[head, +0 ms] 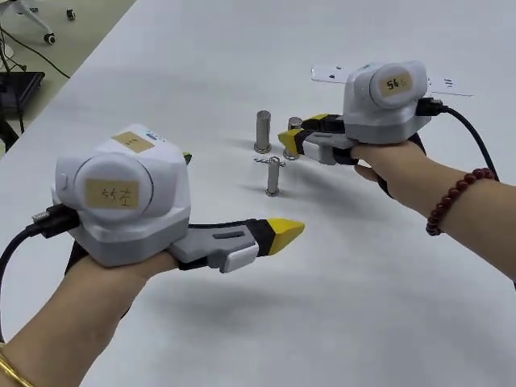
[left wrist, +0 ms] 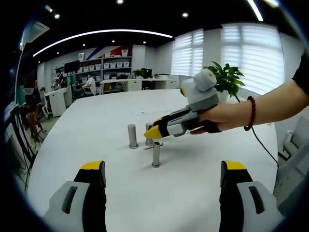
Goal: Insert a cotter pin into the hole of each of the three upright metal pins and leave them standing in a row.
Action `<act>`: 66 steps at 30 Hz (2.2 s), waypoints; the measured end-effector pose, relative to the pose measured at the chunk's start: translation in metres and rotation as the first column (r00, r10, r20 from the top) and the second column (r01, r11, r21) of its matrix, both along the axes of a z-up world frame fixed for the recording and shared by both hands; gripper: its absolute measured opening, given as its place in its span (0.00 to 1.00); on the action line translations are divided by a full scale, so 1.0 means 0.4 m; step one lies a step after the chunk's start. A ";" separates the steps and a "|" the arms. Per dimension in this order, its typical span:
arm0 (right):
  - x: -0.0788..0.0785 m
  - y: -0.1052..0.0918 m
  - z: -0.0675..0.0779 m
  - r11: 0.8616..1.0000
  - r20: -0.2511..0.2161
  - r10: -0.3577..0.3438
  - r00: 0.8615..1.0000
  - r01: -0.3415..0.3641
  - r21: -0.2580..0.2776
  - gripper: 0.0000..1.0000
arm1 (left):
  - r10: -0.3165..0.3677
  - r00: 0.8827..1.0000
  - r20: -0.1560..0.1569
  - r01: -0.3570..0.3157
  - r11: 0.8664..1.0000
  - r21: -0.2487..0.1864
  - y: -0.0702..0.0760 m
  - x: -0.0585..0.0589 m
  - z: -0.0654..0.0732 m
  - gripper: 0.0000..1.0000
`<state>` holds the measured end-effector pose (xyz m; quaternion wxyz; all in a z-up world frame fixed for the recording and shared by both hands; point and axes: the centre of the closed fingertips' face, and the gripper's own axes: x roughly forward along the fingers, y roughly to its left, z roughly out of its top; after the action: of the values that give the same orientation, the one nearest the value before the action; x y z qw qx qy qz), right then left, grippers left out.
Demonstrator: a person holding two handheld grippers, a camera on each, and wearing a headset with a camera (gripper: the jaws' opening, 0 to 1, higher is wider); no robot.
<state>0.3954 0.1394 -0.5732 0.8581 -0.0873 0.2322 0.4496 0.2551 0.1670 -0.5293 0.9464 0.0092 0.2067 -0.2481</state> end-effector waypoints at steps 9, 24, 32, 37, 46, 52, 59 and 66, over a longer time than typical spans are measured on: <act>0.007 -0.007 -0.012 0.999 -0.043 -0.026 0.999 0.028 0.047 0.10 | 0.009 1.000 0.006 -0.009 1.000 0.012 0.005 0.006 -0.004 0.97; 0.002 -0.032 -0.004 1.000 0.008 0.014 1.000 -0.014 -0.020 0.08 | 0.011 1.000 0.000 -0.011 0.998 0.056 0.012 0.012 -0.011 0.99; -0.037 -0.083 0.006 1.000 0.013 0.025 1.000 -0.025 -0.019 0.08 | -0.008 1.000 0.018 0.007 0.998 0.056 0.000 0.017 -0.002 0.99; -0.067 -0.117 0.011 0.998 0.021 0.050 0.999 -0.049 -0.045 0.08 | -0.011 0.999 0.044 0.008 0.998 0.055 -0.004 0.021 0.010 0.99; -0.129 -0.141 0.011 0.993 0.039 0.092 0.995 -0.089 -0.080 0.08 | -0.017 1.000 0.024 0.016 0.999 0.043 -0.006 0.021 0.002 0.99; -0.175 -0.153 0.011 0.987 0.047 0.128 0.991 -0.123 -0.105 0.08 | -0.021 1.000 0.023 0.021 0.999 0.037 -0.009 0.020 0.004 0.99; -0.233 -0.150 0.017 0.985 0.046 0.141 0.989 -0.136 -0.106 0.08 | -0.019 0.999 0.027 0.018 0.999 0.028 -0.010 0.019 0.009 0.98; -0.262 -0.142 0.016 0.986 0.039 0.138 0.990 -0.134 -0.101 0.08 | -0.029 0.999 0.020 0.028 0.999 0.028 -0.016 0.015 0.006 0.97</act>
<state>0.2905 0.0824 -0.5666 0.8251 -0.1554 0.2277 0.4931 0.2611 0.1605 -0.5271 0.9446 0.0275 0.2005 -0.2585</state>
